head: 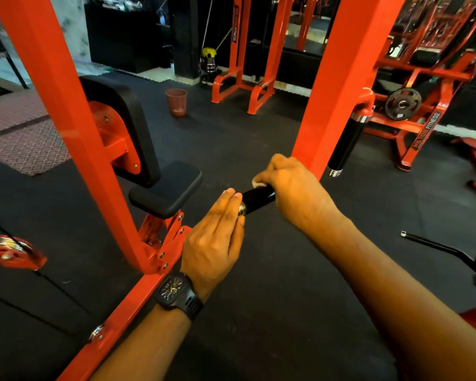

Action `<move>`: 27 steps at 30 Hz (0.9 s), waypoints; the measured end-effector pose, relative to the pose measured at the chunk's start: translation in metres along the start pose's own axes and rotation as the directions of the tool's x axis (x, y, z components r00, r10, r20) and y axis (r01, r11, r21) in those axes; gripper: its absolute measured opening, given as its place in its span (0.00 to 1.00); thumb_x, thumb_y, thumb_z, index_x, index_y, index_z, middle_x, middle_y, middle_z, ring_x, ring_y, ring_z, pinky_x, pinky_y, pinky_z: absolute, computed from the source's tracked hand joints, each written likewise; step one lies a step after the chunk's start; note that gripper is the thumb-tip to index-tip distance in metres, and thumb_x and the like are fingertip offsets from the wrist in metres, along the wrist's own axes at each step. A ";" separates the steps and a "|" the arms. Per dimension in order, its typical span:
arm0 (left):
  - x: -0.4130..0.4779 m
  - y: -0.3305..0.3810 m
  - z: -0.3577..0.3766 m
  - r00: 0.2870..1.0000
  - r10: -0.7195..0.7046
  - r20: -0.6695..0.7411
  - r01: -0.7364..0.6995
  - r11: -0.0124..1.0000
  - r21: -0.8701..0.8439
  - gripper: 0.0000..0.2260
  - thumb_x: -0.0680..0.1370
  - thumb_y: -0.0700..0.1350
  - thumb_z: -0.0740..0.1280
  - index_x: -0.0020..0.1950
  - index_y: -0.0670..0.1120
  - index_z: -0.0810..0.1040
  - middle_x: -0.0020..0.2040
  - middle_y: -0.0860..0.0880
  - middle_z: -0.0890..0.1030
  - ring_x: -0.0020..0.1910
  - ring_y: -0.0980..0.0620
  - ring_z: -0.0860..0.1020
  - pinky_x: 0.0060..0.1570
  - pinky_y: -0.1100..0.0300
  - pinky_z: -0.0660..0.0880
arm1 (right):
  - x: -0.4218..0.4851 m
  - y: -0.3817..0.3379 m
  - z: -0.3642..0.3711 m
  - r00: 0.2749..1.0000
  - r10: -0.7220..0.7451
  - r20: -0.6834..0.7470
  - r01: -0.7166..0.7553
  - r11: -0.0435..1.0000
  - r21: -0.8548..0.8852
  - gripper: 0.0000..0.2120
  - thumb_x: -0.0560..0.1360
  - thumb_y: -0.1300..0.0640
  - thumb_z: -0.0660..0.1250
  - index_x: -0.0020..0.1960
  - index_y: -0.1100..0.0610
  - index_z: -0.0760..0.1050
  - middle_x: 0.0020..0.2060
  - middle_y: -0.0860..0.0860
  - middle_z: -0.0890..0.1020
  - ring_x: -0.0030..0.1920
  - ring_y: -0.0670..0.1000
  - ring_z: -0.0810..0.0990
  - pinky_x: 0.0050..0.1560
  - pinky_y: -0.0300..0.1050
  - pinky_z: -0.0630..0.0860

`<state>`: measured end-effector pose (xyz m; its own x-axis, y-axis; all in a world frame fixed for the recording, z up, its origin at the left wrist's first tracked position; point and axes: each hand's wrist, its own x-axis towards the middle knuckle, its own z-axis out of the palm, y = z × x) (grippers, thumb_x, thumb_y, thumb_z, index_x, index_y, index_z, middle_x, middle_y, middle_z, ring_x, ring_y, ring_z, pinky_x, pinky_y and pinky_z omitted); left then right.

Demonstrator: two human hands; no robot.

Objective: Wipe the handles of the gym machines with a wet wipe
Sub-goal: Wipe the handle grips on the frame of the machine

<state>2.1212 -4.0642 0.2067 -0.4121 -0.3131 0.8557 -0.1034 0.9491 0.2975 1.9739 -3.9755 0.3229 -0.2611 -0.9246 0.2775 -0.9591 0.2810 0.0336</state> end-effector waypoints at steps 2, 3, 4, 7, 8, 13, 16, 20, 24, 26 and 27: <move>0.001 -0.001 0.000 1.000 0.007 0.009 -0.007 1.000 0.005 0.16 0.82 0.40 0.66 0.69 0.37 0.76 0.69 0.40 0.77 0.69 0.48 0.76 0.69 0.62 0.70 | -0.002 0.011 0.005 0.987 0.145 -0.076 -0.141 0.989 0.054 0.19 0.68 0.73 0.64 0.49 0.53 0.82 0.47 0.54 0.74 0.48 0.60 0.76 0.47 0.53 0.75; 0.001 -0.001 0.000 1.000 0.011 0.013 -0.011 1.000 0.009 0.16 0.82 0.40 0.66 0.69 0.37 0.76 0.68 0.40 0.77 0.69 0.48 0.76 0.69 0.62 0.70 | -0.004 0.011 0.010 0.976 0.180 -0.122 -0.174 0.983 0.058 0.19 0.67 0.74 0.65 0.49 0.54 0.82 0.46 0.54 0.74 0.48 0.60 0.76 0.46 0.52 0.75; 0.001 -0.002 0.000 1.000 0.014 0.015 -0.014 1.000 0.008 0.16 0.82 0.40 0.66 0.69 0.37 0.76 0.68 0.40 0.77 0.69 0.48 0.76 0.69 0.61 0.70 | -0.008 0.007 0.016 0.966 0.185 -0.179 -0.176 0.982 0.064 0.18 0.67 0.75 0.67 0.49 0.56 0.81 0.46 0.54 0.74 0.48 0.60 0.76 0.46 0.52 0.76; 0.000 -0.004 0.000 1.000 0.010 0.016 -0.010 1.000 -0.007 0.16 0.82 0.40 0.66 0.69 0.37 0.76 0.69 0.41 0.77 0.70 0.49 0.75 0.69 0.60 0.71 | -0.025 -0.009 0.033 0.916 0.172 -0.362 -0.135 0.983 0.126 0.13 0.72 0.70 0.71 0.53 0.57 0.80 0.48 0.53 0.76 0.51 0.56 0.77 0.49 0.55 0.79; 0.000 -0.004 0.000 1.000 0.010 0.014 -0.010 1.000 -0.002 0.15 0.82 0.40 0.66 0.69 0.37 0.76 0.69 0.41 0.77 0.70 0.49 0.75 0.69 0.60 0.71 | -0.026 -0.007 0.037 0.863 0.254 -0.437 -0.181 0.963 0.202 0.09 0.74 0.66 0.70 0.49 0.54 0.80 0.49 0.53 0.78 0.52 0.54 0.78 0.53 0.56 0.78; 0.000 -0.003 -0.001 1.000 0.010 0.025 -0.010 1.000 -0.006 0.16 0.82 0.40 0.67 0.69 0.37 0.76 0.69 0.41 0.77 0.69 0.49 0.75 0.69 0.60 0.71 | -0.038 -0.033 0.055 0.799 0.325 -0.506 -0.176 0.931 0.320 0.16 0.74 0.69 0.60 0.58 0.63 0.80 0.50 0.61 0.77 0.50 0.60 0.75 0.51 0.53 0.74; 0.000 -0.004 -0.001 0.999 0.011 0.030 -0.011 1.000 -0.003 0.16 0.82 0.40 0.66 0.69 0.37 0.76 0.69 0.41 0.77 0.70 0.49 0.75 0.70 0.62 0.70 | -0.041 -0.036 0.063 0.678 0.549 -0.489 -0.254 0.799 0.545 0.15 0.77 0.68 0.63 0.60 0.59 0.80 0.49 0.55 0.77 0.48 0.54 0.76 0.50 0.43 0.72; 0.000 -0.004 -0.003 1.000 0.014 0.021 -0.015 1.000 0.008 0.16 0.83 0.41 0.66 0.69 0.38 0.76 0.69 0.42 0.76 0.70 0.51 0.74 0.70 0.64 0.68 | -0.043 -0.055 0.068 0.548 0.718 -0.430 -0.280 0.641 0.714 0.08 0.77 0.68 0.66 0.52 0.58 0.80 0.44 0.46 0.72 0.42 0.45 0.74 0.42 0.35 0.70; 0.001 -0.004 -0.004 1.000 0.017 0.019 -0.017 1.000 0.008 0.16 0.83 0.41 0.65 0.69 0.38 0.76 0.69 0.42 0.77 0.69 0.51 0.75 0.69 0.62 0.70 | -0.032 -0.045 0.071 0.286 0.926 -0.244 -0.233 0.315 0.920 0.07 0.76 0.67 0.68 0.46 0.55 0.79 0.42 0.47 0.78 0.41 0.41 0.78 0.44 0.37 0.75; 0.001 -0.002 -0.004 1.000 0.023 0.020 -0.023 1.000 0.017 0.16 0.83 0.42 0.66 0.69 0.38 0.76 0.69 0.42 0.77 0.69 0.51 0.75 0.69 0.63 0.70 | -0.027 -0.051 0.073 0.191 0.982 -0.017 -0.139 0.044 0.989 0.05 0.77 0.64 0.70 0.47 0.55 0.78 0.39 0.46 0.82 0.40 0.41 0.81 0.47 0.43 0.79; 0.001 -0.002 -0.003 1.000 0.022 0.020 -0.022 1.000 0.017 0.16 0.83 0.42 0.66 0.69 0.38 0.77 0.69 0.42 0.77 0.69 0.51 0.75 0.69 0.64 0.69 | -0.025 -0.060 0.073 0.204 0.977 0.057 -0.095 -0.038 0.995 0.03 0.78 0.63 0.70 0.48 0.56 0.78 0.39 0.46 0.83 0.42 0.42 0.83 0.48 0.43 0.80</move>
<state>2.1237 -4.0662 0.2083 -0.4325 -0.2914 0.8532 -0.1096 0.9563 0.2710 2.0305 -3.9878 0.2436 -0.9969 0.0710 0.0348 -0.0470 -0.1793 -0.9827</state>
